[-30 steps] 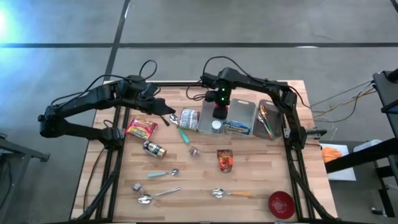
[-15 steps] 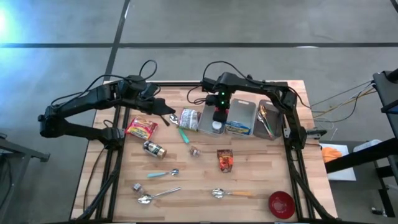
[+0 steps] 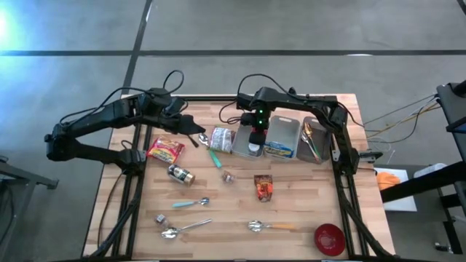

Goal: Pick & Place Food Item
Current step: Put the red seasoning can into the left gray bin

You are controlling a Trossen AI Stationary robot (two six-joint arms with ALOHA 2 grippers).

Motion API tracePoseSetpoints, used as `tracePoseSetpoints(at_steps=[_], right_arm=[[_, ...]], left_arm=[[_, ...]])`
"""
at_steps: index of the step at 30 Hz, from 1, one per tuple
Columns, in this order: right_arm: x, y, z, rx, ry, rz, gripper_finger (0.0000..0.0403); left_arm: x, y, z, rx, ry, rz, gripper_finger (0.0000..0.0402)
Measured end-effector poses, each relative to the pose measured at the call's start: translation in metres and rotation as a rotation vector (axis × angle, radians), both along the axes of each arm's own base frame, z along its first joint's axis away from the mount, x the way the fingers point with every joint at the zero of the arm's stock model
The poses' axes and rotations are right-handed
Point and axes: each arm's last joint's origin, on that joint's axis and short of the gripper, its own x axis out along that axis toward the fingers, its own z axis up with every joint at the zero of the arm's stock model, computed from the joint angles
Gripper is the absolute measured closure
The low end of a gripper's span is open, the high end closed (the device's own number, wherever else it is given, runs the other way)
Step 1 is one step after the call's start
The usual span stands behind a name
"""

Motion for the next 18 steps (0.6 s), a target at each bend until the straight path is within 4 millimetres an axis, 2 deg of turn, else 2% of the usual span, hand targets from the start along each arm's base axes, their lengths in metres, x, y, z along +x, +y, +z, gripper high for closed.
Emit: tracePoseSetpoints(at_steps=[4, 12, 18], right_arm=[[0.001, -0.0007, 0.0, -0.005, -0.006, -0.017, 0.0196], [0.0017, 0.0011, 0.0005, -0.007, -0.008, -0.017, 0.0105], [0.0019, 0.0017, 0.0005, -0.006, -0.006, -0.021, 0.0089]], left_arm=[[0.0, 0.0, 0.0, 0.0, 0.0, 0.0, 0.003], [0.0, 0.0, 0.0, 0.0, 0.0, 0.0, 0.003], [0.0, 0.0, 0.0, 0.0, 0.0, 0.0, 0.003]])
